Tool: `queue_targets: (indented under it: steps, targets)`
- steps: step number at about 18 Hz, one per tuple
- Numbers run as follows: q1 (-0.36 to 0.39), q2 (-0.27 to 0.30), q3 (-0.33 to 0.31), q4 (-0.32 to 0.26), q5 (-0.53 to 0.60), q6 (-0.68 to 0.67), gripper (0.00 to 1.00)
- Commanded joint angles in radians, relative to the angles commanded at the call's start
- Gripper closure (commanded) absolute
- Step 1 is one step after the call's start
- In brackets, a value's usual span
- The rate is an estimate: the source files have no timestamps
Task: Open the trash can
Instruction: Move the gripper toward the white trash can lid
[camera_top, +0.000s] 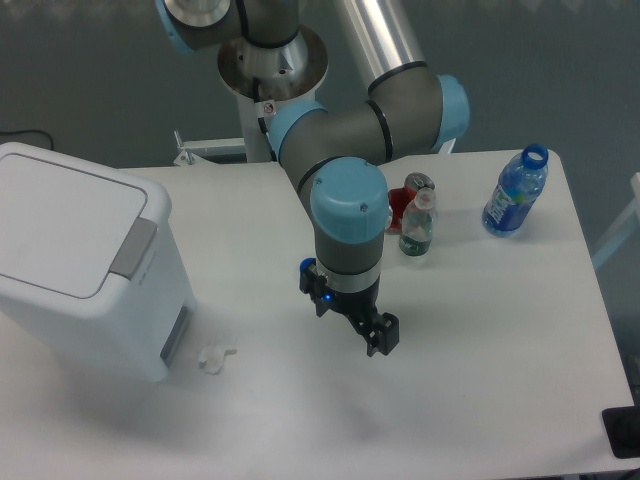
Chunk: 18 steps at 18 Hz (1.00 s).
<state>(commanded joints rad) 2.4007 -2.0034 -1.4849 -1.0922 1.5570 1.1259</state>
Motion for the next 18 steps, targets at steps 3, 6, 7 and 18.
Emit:
queue_targets:
  steps: [3, 6, 7, 18]
  targets:
    - [-0.002, -0.002, 0.0, 0.0, -0.003, -0.002, 0.0]
    - [-0.008, -0.014, -0.02, 0.041, -0.014, -0.002, 0.0]
    - [-0.011, -0.014, -0.055, 0.092, -0.017, -0.002, 0.0]
    - [-0.067, 0.096, -0.098, 0.161, -0.135, -0.167, 0.12]
